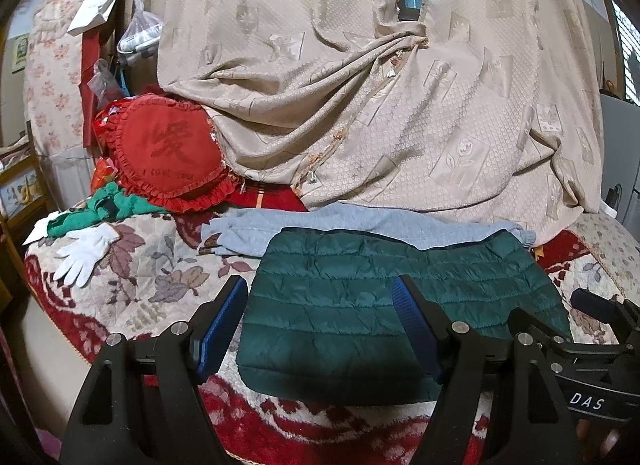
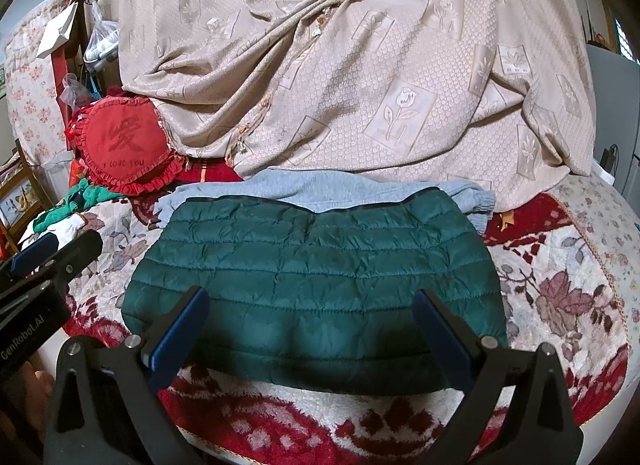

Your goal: Fold large clothes

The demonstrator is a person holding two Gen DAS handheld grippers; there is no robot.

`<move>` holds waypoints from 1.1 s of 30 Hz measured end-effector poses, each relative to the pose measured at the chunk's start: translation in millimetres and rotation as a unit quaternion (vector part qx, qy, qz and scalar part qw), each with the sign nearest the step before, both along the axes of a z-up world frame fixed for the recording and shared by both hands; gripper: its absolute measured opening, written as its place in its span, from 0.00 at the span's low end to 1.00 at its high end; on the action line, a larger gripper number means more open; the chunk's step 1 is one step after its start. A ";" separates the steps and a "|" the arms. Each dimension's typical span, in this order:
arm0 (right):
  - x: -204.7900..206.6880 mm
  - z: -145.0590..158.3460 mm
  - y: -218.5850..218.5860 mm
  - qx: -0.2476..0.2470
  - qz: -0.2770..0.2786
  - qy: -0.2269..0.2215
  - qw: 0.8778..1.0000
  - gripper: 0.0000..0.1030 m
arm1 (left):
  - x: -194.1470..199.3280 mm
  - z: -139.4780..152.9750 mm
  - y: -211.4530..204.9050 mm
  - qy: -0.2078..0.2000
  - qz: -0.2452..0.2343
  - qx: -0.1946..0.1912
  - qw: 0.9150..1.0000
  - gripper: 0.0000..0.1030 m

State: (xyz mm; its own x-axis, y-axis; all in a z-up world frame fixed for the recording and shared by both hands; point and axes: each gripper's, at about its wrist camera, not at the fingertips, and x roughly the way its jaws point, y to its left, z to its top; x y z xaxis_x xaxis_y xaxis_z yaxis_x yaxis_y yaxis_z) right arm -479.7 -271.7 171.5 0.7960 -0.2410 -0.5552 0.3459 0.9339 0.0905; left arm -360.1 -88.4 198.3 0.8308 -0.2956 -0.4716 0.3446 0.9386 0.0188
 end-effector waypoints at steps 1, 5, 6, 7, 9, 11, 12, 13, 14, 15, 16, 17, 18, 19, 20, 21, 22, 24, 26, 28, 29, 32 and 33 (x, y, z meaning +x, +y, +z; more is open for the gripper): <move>0.0 0.0 0.0 0.000 0.000 0.000 1.000 1.00 | 0.5 -0.3 -0.8 0.000 0.000 0.000 1.000 0.57; 0.6 -0.4 -0.2 0.000 0.000 0.001 1.000 1.00 | 2.5 -2.7 -2.2 0.003 0.000 0.002 1.000 0.57; 1.1 -1.0 -0.7 0.001 0.000 0.002 1.000 1.00 | 3.1 -3.3 -2.8 0.004 0.000 0.002 1.000 0.57; 2.2 -2.3 -1.4 0.001 0.000 0.003 1.000 1.00 | 4.0 -4.1 -3.0 0.005 0.000 0.003 1.000 0.57; 4.2 -4.2 -2.5 0.003 0.000 0.005 1.000 1.00 | 6.0 -5.9 -3.9 0.006 0.000 0.004 1.000 0.57; 7.0 -5.9 -3.6 0.003 0.000 0.007 1.000 1.00 | 8.5 -7.8 -5.4 0.008 -0.001 0.007 1.000 0.57; 8.5 -6.6 -4.1 0.003 0.000 0.008 1.000 1.00 | 10.0 -8.4 -5.4 0.009 -0.001 0.008 1.000 0.57; 10.3 -7.2 -5.1 0.003 0.001 0.009 1.000 1.00 | 11.7 -9.2 -5.1 0.010 -0.001 0.008 1.000 0.57; 11.9 -8.2 -5.4 0.002 0.001 0.011 1.000 1.00 | 13.3 -10.4 -5.8 0.012 -0.001 0.009 1.000 0.57; 13.5 -8.6 -5.6 0.002 0.001 0.012 1.000 1.00 | 15.4 -11.4 -6.5 0.014 -0.001 0.010 1.000 0.57; 15.6 -9.1 -5.3 0.002 0.002 0.014 1.000 1.00 | 16.9 -11.9 -6.4 0.015 -0.001 0.011 1.000 0.57; 17.2 -9.7 -5.5 0.001 0.002 0.015 1.000 1.00 | 18.6 -12.6 -6.8 0.016 0.000 0.011 1.000 0.57; 18.9 -10.4 -5.9 0.000 0.002 0.016 1.000 1.00 | 20.6 -13.2 -7.1 0.017 0.000 0.011 1.000 0.57; 20.7 -10.7 -7.0 0.000 0.002 0.017 1.000 1.00 | 22.9 -14.1 -7.4 0.019 0.001 0.010 1.000 0.57; 22.3 -11.1 -7.6 0.000 0.003 0.018 1.000 1.00 | 24.8 -15.0 -7.8 0.021 0.001 0.010 1.000 0.57; 24.2 -11.9 -8.4 0.001 0.003 0.019 1.000 1.00 | 25.4 -15.9 -8.1 0.023 0.001 0.011 1.000 0.57; 26.0 -12.9 -9.3 0.001 0.003 0.020 1.000 1.00 | 27.4 -17.2 -9.1 0.025 0.001 0.012 1.000 0.57; 29.6 -15.3 -11.4 0.003 0.002 0.022 1.000 1.00 | 31.5 -19.2 -10.6 0.029 0.001 0.014 0.999 0.57; 32.6 -17.9 -13.0 0.005 0.002 0.026 1.000 1.00 | 35.1 -21.4 -12.3 0.032 0.000 0.014 0.999 0.57; 35.4 -20.7 -14.5 0.004 0.001 0.030 1.000 1.00 | 38.8 -24.8 -14.6 0.036 -0.001 0.015 0.999 0.57; 36.9 -22.1 -15.5 0.004 0.001 0.032 0.999 1.00 | 41.1 -27.1 -15.8 0.039 -0.002 0.016 0.999 0.57; 42.0 -28.0 -20.2 0.007 -0.001 0.039 0.999 1.00 | 47.5 -34.7 -18.9 0.047 -0.007 0.020 0.999 0.57; 44.0 -30.2 -22.2 0.008 -0.003 0.041 0.999 1.00 | 50.4 -36.8 -19.5 0.050 -0.008 0.021 0.998 0.57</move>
State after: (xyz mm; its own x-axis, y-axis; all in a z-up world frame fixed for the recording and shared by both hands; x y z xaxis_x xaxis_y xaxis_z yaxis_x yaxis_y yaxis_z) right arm -435.8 -294.0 141.3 0.7465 -0.2358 -0.6222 0.3576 0.9308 0.0762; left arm -309.7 -107.8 161.5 0.7741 -0.2870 -0.5643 0.3622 0.9318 0.0230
